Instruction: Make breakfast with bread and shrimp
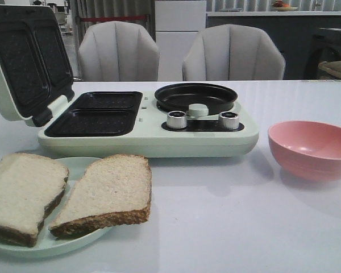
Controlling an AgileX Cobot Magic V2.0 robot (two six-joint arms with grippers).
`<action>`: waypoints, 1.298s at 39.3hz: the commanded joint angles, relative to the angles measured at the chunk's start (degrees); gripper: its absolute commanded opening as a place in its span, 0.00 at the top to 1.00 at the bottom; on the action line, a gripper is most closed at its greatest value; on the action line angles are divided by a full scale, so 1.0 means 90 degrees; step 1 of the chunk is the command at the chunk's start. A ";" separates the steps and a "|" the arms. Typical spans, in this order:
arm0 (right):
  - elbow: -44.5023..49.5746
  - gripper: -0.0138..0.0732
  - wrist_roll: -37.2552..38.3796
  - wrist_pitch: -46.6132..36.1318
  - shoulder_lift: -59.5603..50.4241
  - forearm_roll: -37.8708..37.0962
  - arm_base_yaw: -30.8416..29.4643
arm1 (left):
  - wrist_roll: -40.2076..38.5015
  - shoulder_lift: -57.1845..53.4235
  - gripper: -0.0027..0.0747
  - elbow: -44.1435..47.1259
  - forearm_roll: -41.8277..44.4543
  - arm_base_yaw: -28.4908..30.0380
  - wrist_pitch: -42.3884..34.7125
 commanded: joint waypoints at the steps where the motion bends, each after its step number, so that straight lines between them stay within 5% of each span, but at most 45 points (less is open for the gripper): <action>1: -0.0107 0.67 -0.0051 -0.0598 -0.0119 -0.0085 -0.0043 | 0.0003 0.0580 0.82 -0.0729 0.0013 0.0012 0.0881; 25: -0.0107 0.67 -0.0051 -0.0598 -0.0119 -0.0085 -0.0043 | 0.0003 0.1092 0.79 -0.0933 -0.0128 0.0012 0.1546; 28: -0.0107 0.67 -0.0051 -0.0598 -0.0119 -0.0085 -0.0043 | 0.0003 0.1092 0.71 -0.0933 -0.0071 0.0012 0.1569; 37: -0.0107 0.67 -0.0051 -0.0598 -0.0119 -0.0085 -0.0043 | 0.0003 0.1092 0.23 -0.0933 0.0076 0.0012 0.1569; 51: -0.0107 0.67 -0.0051 -0.0598 -0.0119 -0.0085 -0.0043 | 0.0003 0.1092 0.21 -0.0959 -0.0249 -0.0051 0.1802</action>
